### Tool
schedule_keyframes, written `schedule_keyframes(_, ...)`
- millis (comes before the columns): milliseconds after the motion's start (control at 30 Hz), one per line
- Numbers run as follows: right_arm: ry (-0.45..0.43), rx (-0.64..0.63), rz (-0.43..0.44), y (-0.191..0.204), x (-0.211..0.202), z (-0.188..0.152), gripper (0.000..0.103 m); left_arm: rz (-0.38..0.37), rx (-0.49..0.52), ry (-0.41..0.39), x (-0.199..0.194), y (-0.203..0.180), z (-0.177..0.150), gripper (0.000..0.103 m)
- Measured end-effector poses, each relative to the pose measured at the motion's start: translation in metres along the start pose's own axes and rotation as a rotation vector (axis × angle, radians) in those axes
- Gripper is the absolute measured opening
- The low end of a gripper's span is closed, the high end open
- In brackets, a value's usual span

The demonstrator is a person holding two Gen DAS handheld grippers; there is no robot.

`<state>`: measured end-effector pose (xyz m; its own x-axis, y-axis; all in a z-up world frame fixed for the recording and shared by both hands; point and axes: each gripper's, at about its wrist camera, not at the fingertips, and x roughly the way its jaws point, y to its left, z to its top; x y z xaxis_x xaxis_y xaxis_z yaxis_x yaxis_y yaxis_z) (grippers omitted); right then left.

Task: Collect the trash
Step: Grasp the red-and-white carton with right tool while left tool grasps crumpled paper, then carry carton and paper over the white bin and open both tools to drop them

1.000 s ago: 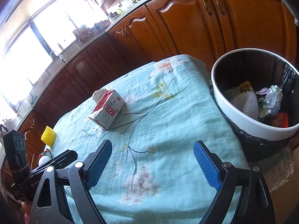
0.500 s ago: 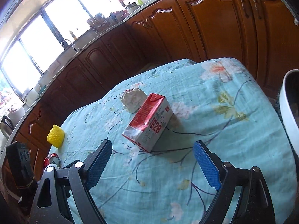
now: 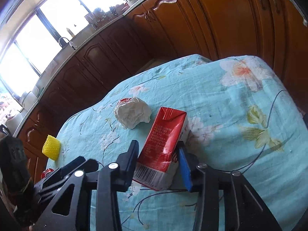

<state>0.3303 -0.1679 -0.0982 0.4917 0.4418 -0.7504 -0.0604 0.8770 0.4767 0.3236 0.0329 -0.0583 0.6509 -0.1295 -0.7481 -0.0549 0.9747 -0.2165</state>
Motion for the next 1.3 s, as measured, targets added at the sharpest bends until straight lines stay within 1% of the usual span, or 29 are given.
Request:
schedule_keyframes(67,-0.021,0.008,0.01,-0.006,-0.016,-0.001,0.032,-0.008,0.008,-0.004,0.014,-0.007,0.009,0.072)
schedule_keyframes(167,-0.047,0.024,0.018,-0.021,-0.04,-0.005,0.032,0.0,0.009,-0.007,0.034,-0.017,0.021,0.076)
schedule_keyframes(200,-0.054,0.03,0.019,-0.025,-0.047,-0.007,0.032,0.005,0.014,-0.012,0.04,-0.02,0.026,0.076)
schedule_keyframes(300,-0.066,0.053,0.02,-0.04,-0.065,-0.015,0.032,0.052,0.034,-0.025,0.056,-0.03,0.033,0.076)
schedule_keyframes(400,-0.075,0.075,0.015,-0.05,-0.077,-0.024,0.032,0.073,0.02,-0.008,0.075,-0.031,0.037,0.073)
schedule_keyframes(433,-0.077,0.079,0.013,-0.054,-0.08,-0.027,0.032,0.072,0.019,-0.003,0.079,-0.031,0.037,0.063)
schedule_keyframes(467,-0.078,0.084,0.012,-0.057,-0.081,-0.029,0.032,0.065,0.018,0.006,0.083,-0.033,0.038,0.046)
schedule_keyframes(500,-0.079,0.09,0.01,-0.059,-0.084,-0.031,0.032,0.06,0.019,0.016,0.086,-0.033,0.037,0.043)
schedule_keyframes(533,-0.081,0.095,0.008,-0.061,-0.086,-0.033,0.032,0.06,0.023,0.006,0.086,-0.034,0.036,0.039)
schedule_keyframes(567,-0.083,0.099,0.009,-0.063,-0.087,-0.034,0.032,0.06,0.032,-0.001,0.084,-0.036,0.035,0.034)
schedule_keyframes(667,-0.09,0.113,0.008,-0.073,-0.095,-0.037,0.032,0.024,0.048,-0.003,0.07,-0.041,0.026,0.031)
schedule_keyframes(833,-0.118,0.109,-0.011,-0.082,-0.115,-0.04,0.032,-0.052,0.071,0.003,0.04,-0.055,0.0,0.03)
schedule_keyframes(1033,-0.143,0.088,-0.046,-0.091,-0.137,-0.048,0.032,-0.147,0.123,0.034,0.002,-0.09,-0.043,0.031)
schedule_keyframes(1167,-0.146,0.091,-0.057,-0.099,-0.149,-0.057,0.032,-0.201,0.139,0.055,-0.019,-0.11,-0.063,0.031)
schedule_keyframes(1300,-0.163,0.108,-0.065,-0.111,-0.165,-0.066,0.032,-0.225,0.183,0.057,-0.035,-0.129,-0.076,0.031)
